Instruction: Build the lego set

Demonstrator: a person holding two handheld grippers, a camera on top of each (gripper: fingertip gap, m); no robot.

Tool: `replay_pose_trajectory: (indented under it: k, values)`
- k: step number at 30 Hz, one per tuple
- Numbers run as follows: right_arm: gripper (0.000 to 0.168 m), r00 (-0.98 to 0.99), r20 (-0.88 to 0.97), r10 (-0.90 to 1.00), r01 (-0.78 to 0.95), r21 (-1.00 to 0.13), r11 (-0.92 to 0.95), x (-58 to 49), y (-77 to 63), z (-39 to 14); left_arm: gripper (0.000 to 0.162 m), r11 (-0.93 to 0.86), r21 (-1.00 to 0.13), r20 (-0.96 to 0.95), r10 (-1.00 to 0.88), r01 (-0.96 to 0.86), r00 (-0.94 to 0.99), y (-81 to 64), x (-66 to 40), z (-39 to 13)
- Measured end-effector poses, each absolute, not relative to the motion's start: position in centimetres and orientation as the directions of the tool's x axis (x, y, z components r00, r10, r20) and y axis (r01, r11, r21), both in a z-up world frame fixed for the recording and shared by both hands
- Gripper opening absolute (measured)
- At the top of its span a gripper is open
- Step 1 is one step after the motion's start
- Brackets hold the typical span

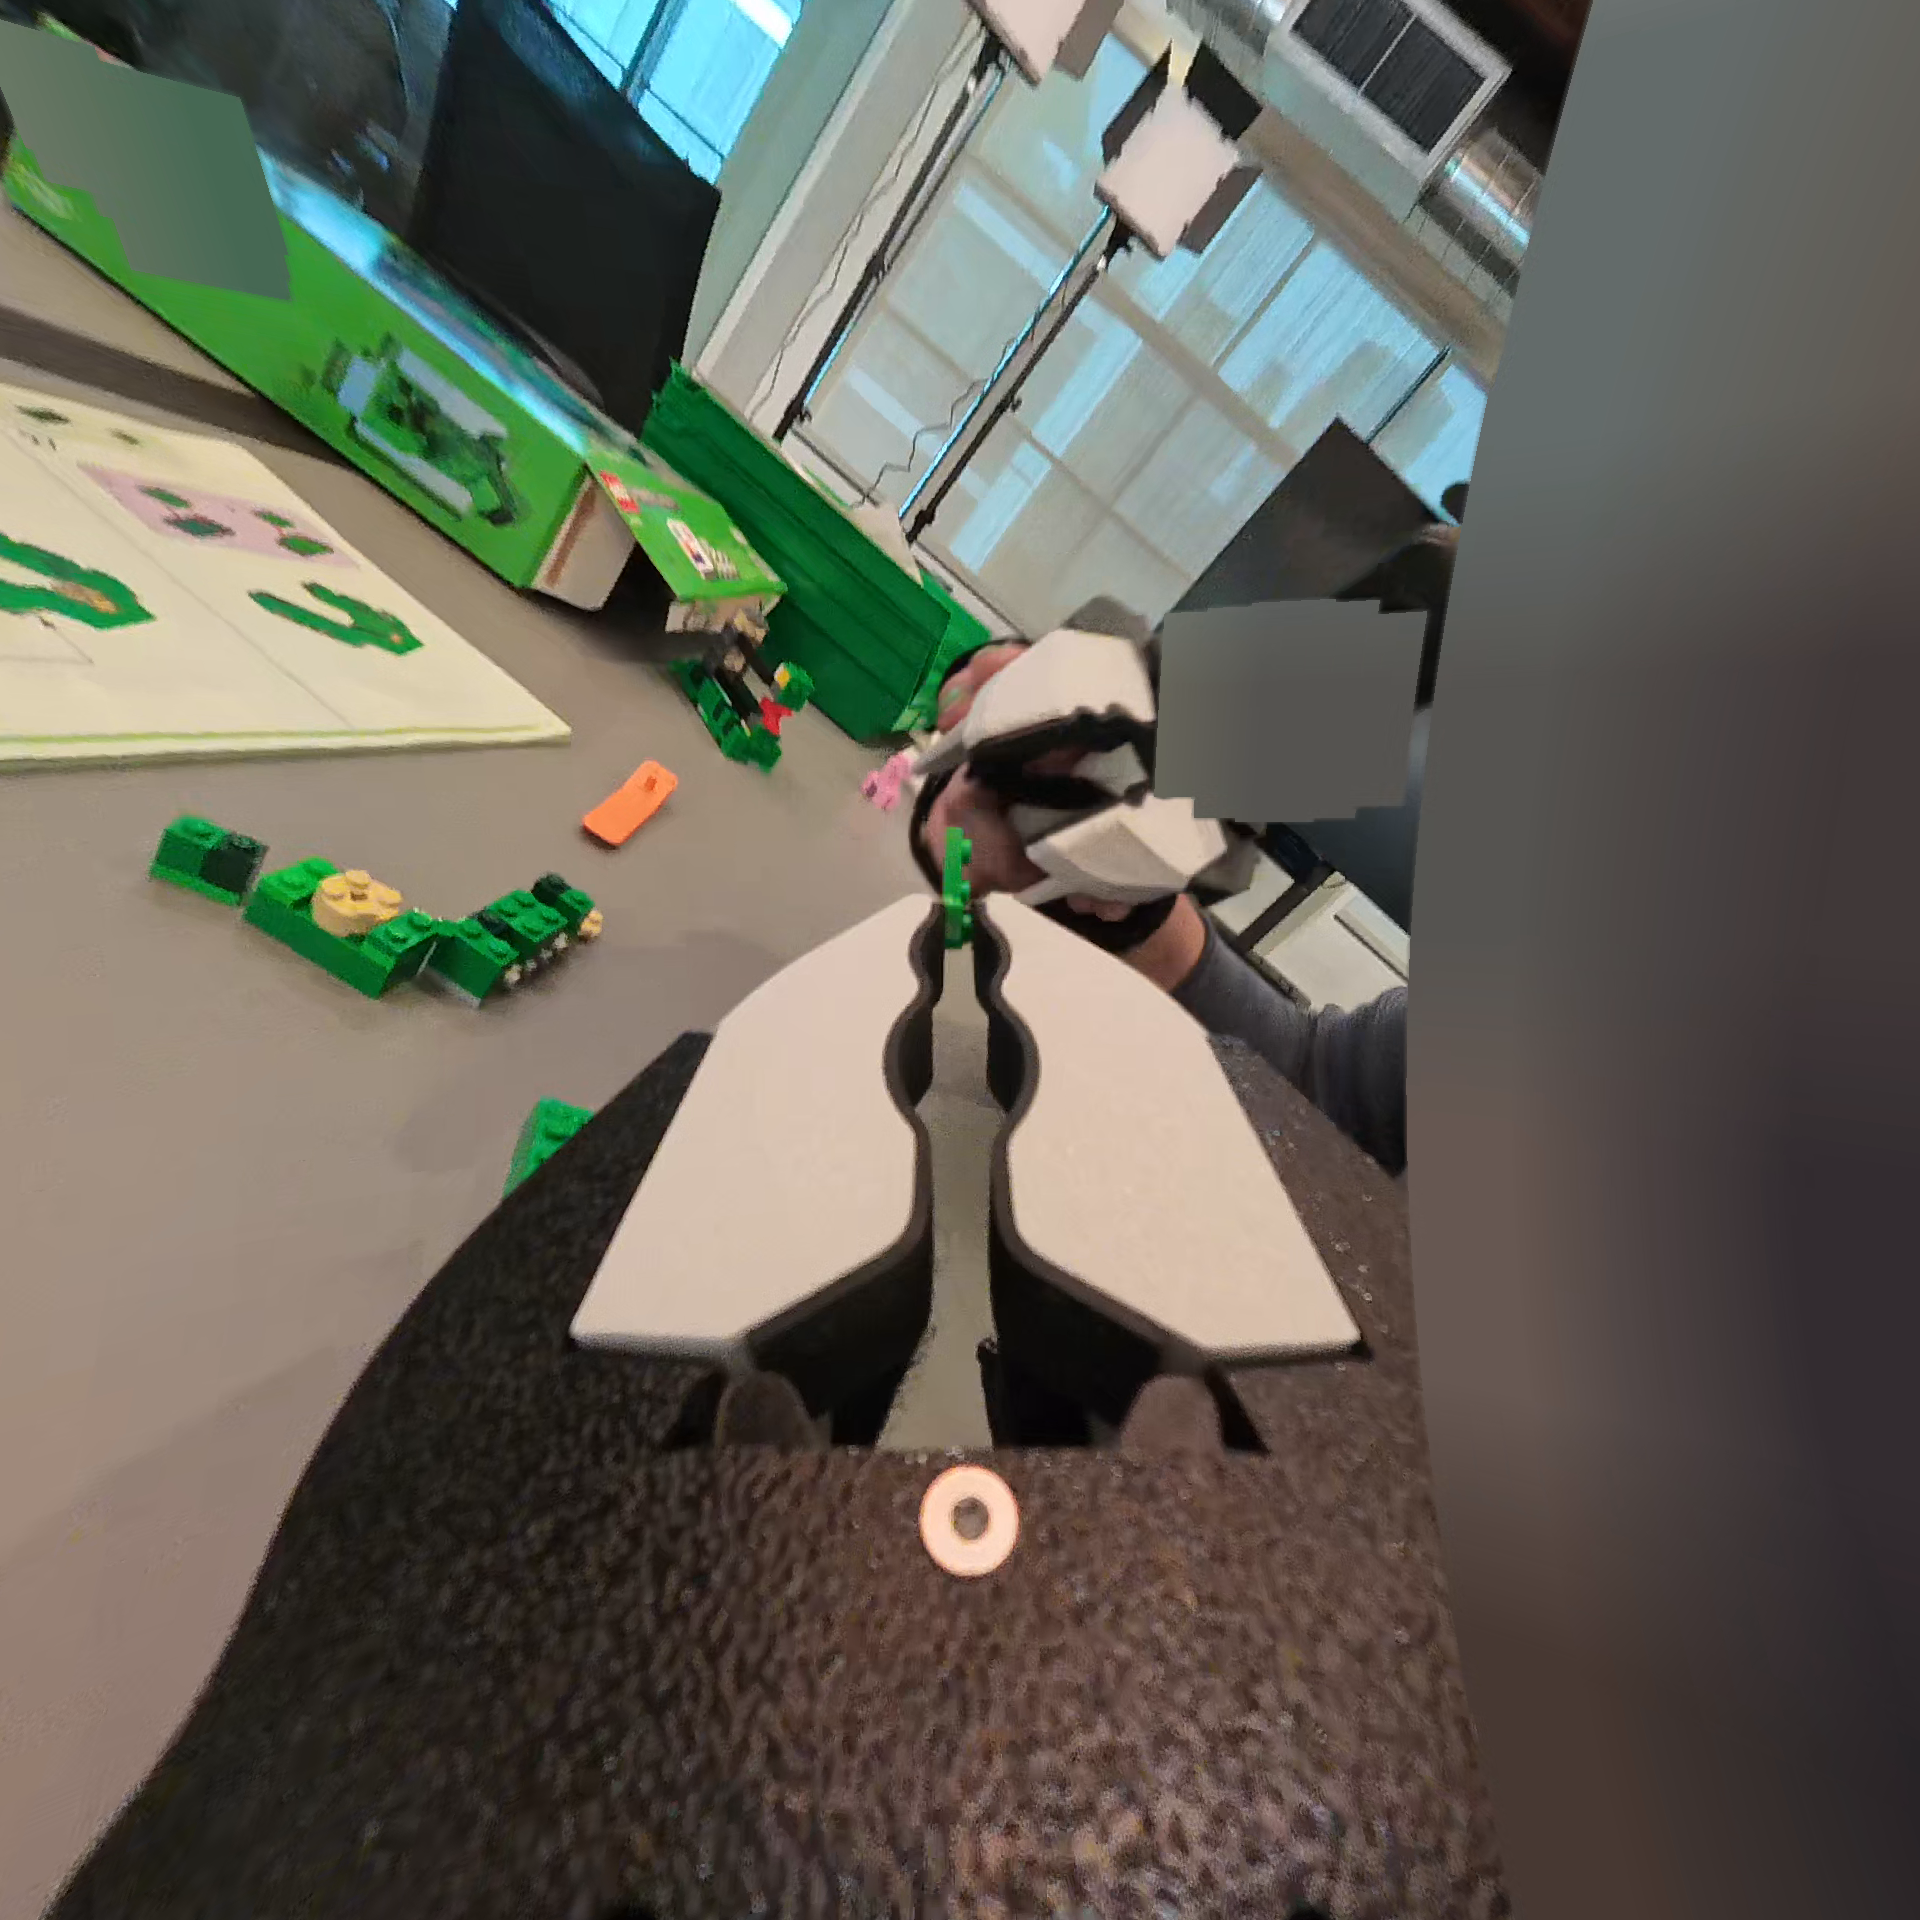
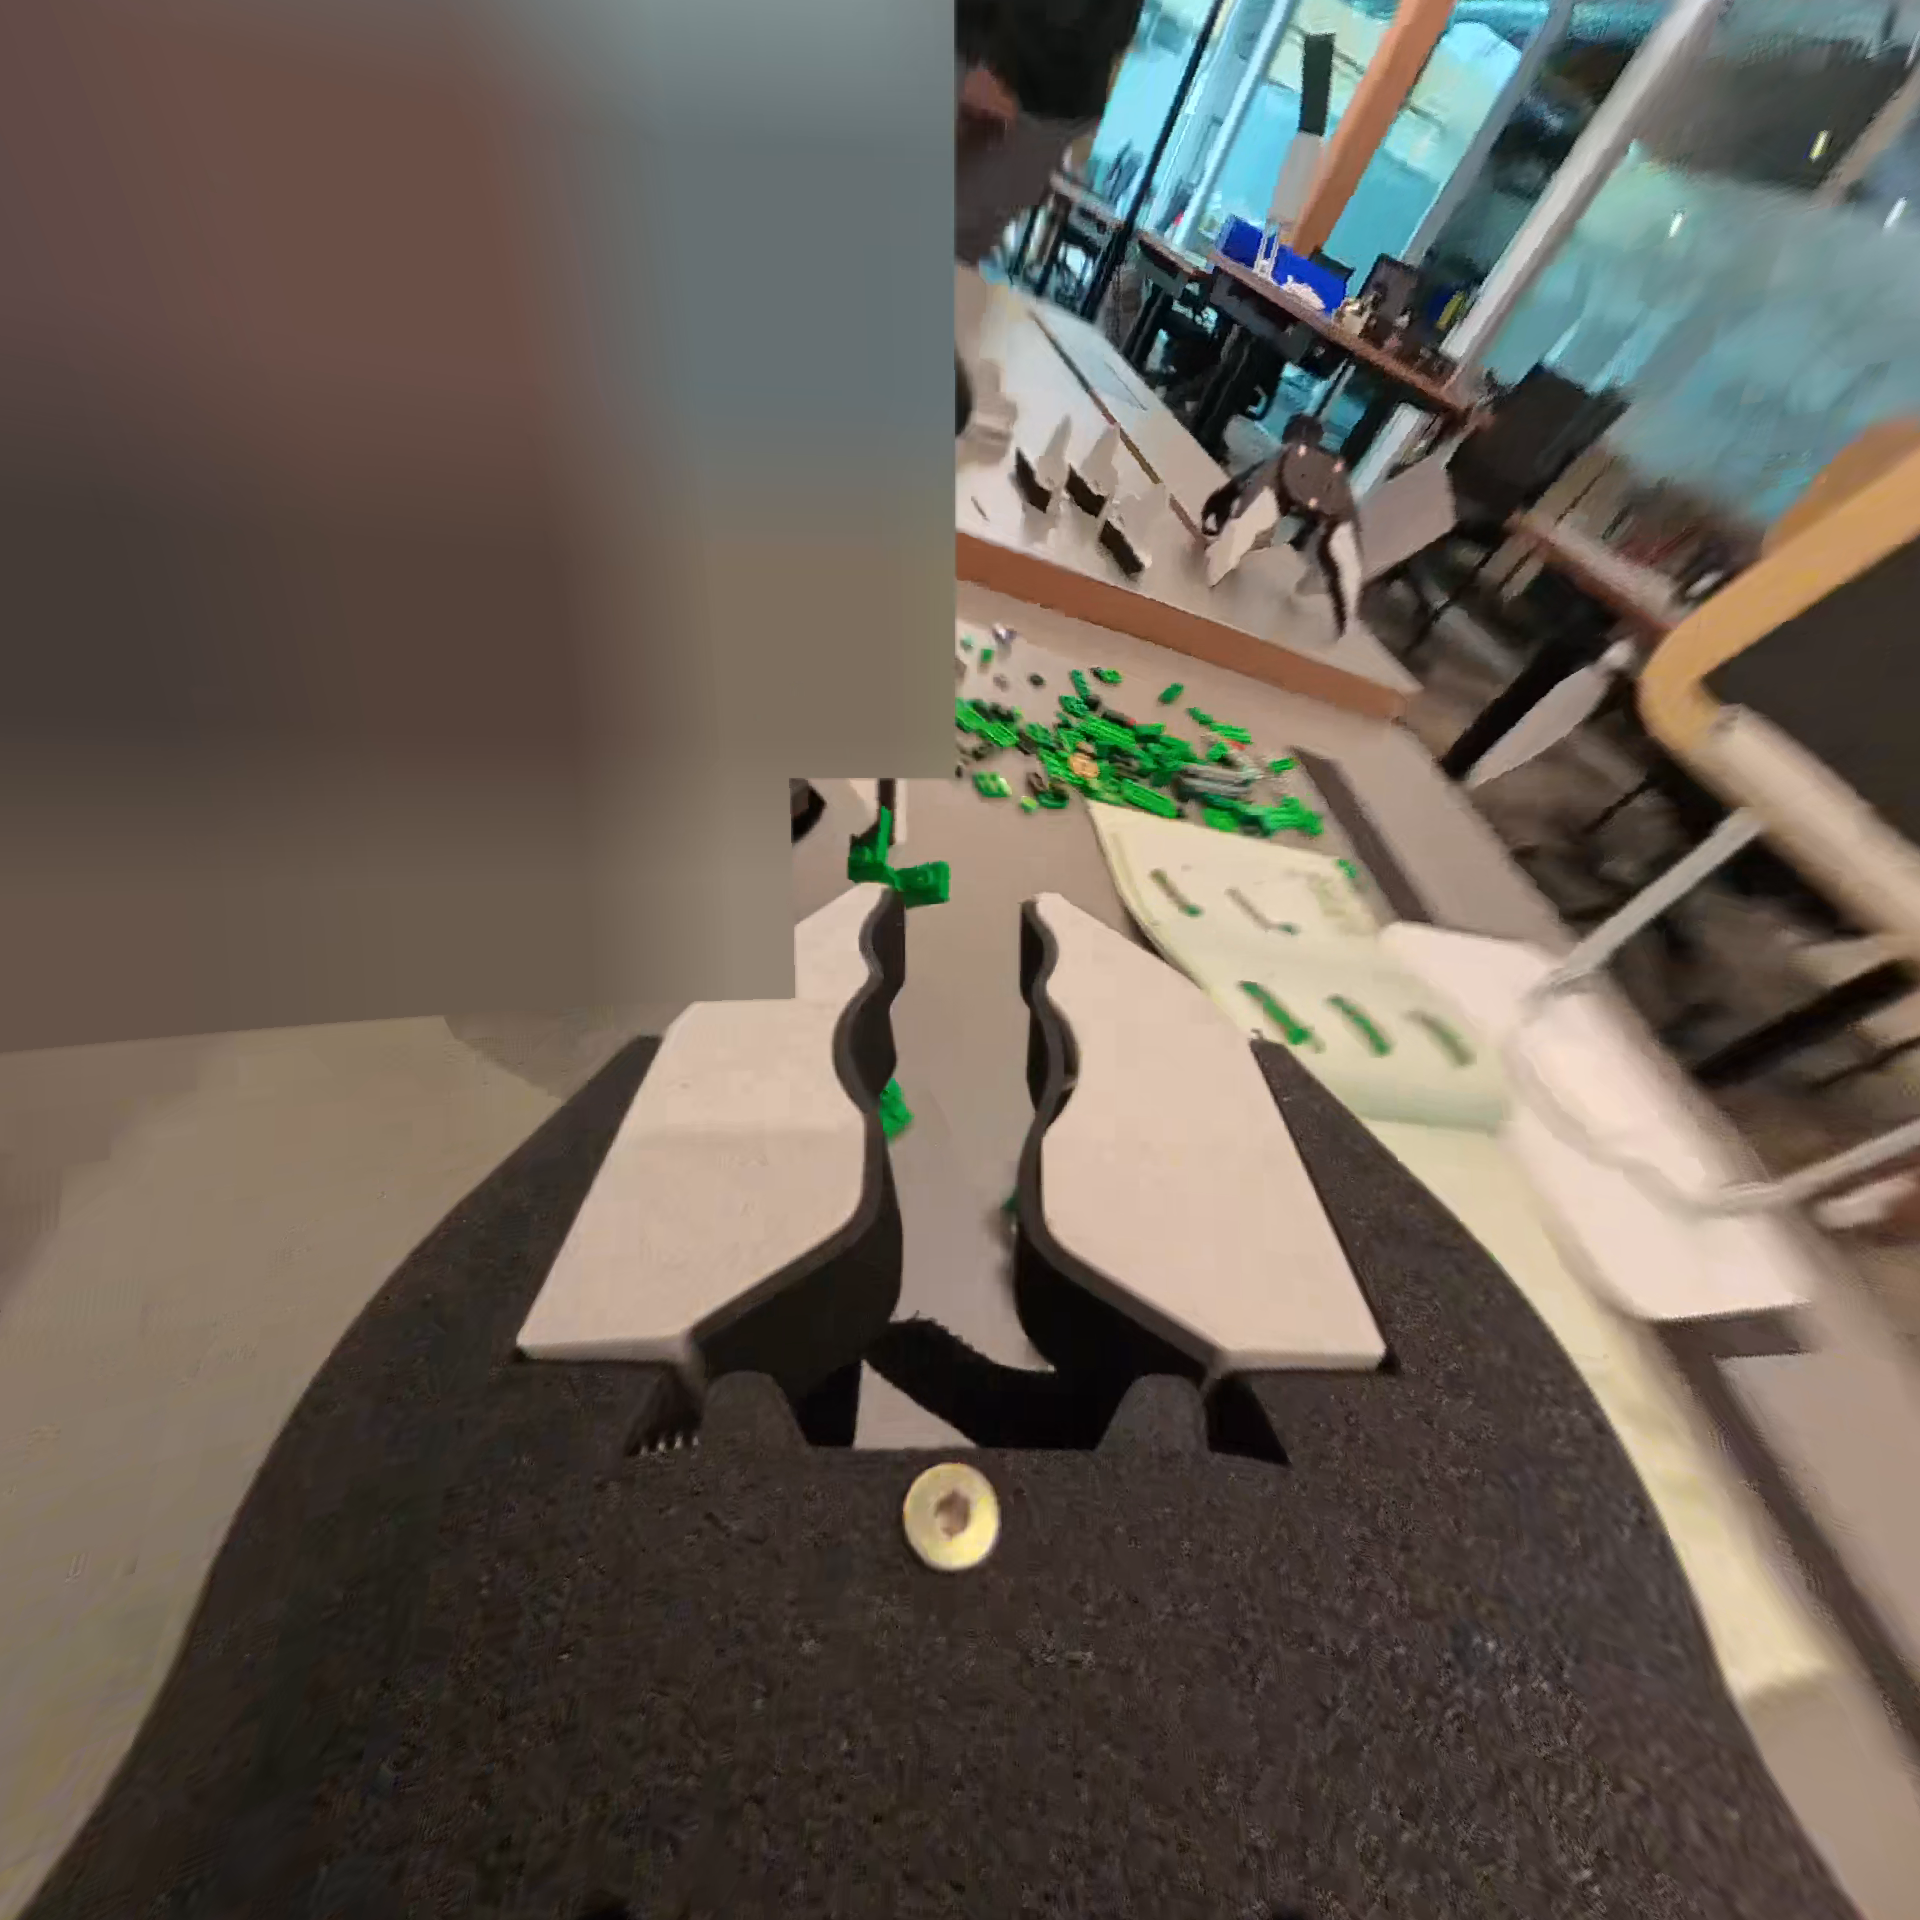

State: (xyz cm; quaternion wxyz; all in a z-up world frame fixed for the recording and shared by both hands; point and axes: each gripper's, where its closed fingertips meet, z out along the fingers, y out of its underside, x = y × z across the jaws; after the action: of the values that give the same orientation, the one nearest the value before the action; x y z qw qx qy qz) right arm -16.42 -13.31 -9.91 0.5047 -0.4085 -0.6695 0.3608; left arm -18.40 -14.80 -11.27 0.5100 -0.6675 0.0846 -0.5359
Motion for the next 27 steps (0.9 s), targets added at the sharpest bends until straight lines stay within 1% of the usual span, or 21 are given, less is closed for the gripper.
replay_pose_trajectory:
  k: [2,4,8,12,16,22,24,26,27]
  values:
    - [0.022,-0.167,0.556,0.814,0.236,-0.779,0.580,-16.4,-13.5,-10.5,0.004,-0.482,-0.776,0.627,-0.658,0.406,0.418,-14.8,-18.1,-11.5]
    - [0.020,-0.177,0.634,0.753,0.264,-0.707,0.656,-16.6,-13.6,-10.8,0.004,-0.493,-0.773,0.631,-0.656,0.399,0.413,-14.8,-17.9,-11.6]
    - [0.019,-0.197,0.668,0.718,0.276,-0.665,0.694,-16.7,-13.8,-11.0,0.004,-0.516,-0.767,0.640,-0.653,0.382,0.404,-14.8,-17.6,-11.8]
    - [0.019,-0.263,0.765,0.588,0.296,-0.516,0.804,-16.6,-14.1,-12.0,0.004,-0.550,-0.757,0.653,-0.652,0.352,0.386,-15.1,-17.3,-12.2]
    - [0.018,-0.330,0.812,0.482,0.318,-0.385,0.867,-16.6,-14.3,-13.2,0.004,-0.586,-0.754,0.656,-0.652,0.297,0.381,-15.4,-16.9,-12.7]
    - [0.014,-0.398,0.790,0.465,0.319,-0.356,0.878,-16.4,-14.7,-14.0,0.004,-0.604,-0.761,0.643,-0.658,0.236,0.392,-15.7,-16.6,-13.3]
    - [0.013,-0.393,0.782,0.483,0.329,-0.371,0.868,-16.5,-14.6,-14.0,0.004,-0.587,-0.772,0.631,-0.664,0.243,0.401,-15.6,-16.7,-13.1]
    - [0.011,-0.356,0.775,0.522,0.343,-0.412,0.844,-16.7,-14.4,-13.7,0.005,-0.559,-0.781,0.623,-0.668,0.278,0.407,-15.3,-17.0,-12.4]
    - [0.009,-0.324,0.771,0.549,0.351,-0.441,0.826,-16.8,-14.2,-13.5,0.009,-0.546,-0.783,0.622,-0.665,0.298,0.414,-15.1,-17.3,-12.1]
